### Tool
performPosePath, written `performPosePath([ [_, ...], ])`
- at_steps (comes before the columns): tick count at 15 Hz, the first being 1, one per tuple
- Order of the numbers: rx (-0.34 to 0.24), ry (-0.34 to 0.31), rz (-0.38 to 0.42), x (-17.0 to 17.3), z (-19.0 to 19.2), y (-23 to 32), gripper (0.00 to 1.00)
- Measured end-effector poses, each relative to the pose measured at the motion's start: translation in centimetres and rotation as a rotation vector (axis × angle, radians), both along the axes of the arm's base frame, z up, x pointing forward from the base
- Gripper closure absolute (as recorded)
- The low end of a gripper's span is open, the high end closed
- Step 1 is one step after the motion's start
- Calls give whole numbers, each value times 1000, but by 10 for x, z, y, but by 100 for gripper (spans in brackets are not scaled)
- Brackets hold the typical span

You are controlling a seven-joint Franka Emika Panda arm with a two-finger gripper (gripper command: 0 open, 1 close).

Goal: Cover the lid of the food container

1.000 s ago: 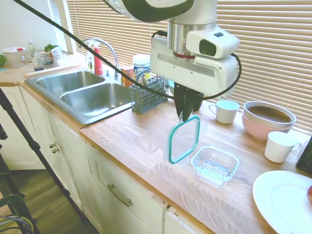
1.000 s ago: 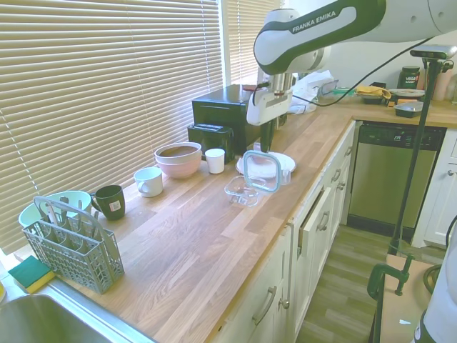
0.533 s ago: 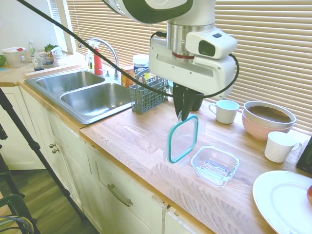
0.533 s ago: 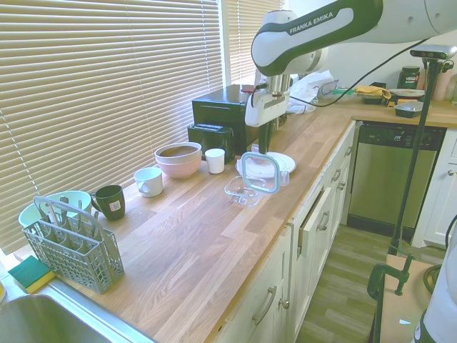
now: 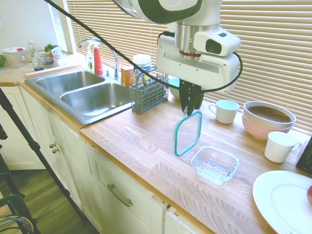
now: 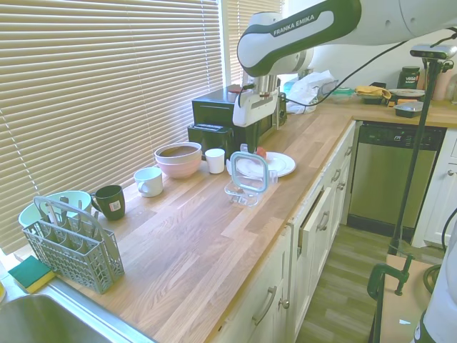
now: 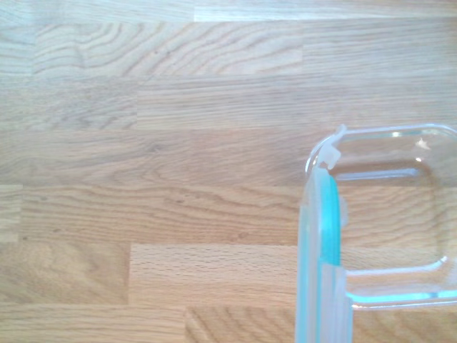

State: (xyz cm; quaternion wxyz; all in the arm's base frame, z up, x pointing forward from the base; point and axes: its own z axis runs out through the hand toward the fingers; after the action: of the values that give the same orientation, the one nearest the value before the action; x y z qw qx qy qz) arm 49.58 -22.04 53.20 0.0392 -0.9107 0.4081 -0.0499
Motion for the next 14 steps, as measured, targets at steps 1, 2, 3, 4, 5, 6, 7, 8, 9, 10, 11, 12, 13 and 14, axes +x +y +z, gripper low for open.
performPosePath([
  [1,0,2,0,2,-1,-1,100],
  [2,1,4,-1,3,-1,-1,100],
  [3,2,6,-2,4,-1,-2,100],
  [4,2,7,-3,5,-1,-3,100],
  [5,3,8,-4,5,-2,-4,100],
  [6,3,8,-4,5,-2,-4,100],
  [7,3,9,-4,6,-2,-4,100],
  [8,3,9,-3,6,-2,-4,100],
  [9,4,10,-3,6,-2,-4,100],
  [10,4,10,-3,6,-2,-4,100],
  [11,4,10,-3,6,-2,-4,100],
  [12,4,9,-3,6,-2,-4,100],
  [13,4,9,-3,6,-2,-4,100],
  [14,4,9,-3,6,-2,-4,100],
])
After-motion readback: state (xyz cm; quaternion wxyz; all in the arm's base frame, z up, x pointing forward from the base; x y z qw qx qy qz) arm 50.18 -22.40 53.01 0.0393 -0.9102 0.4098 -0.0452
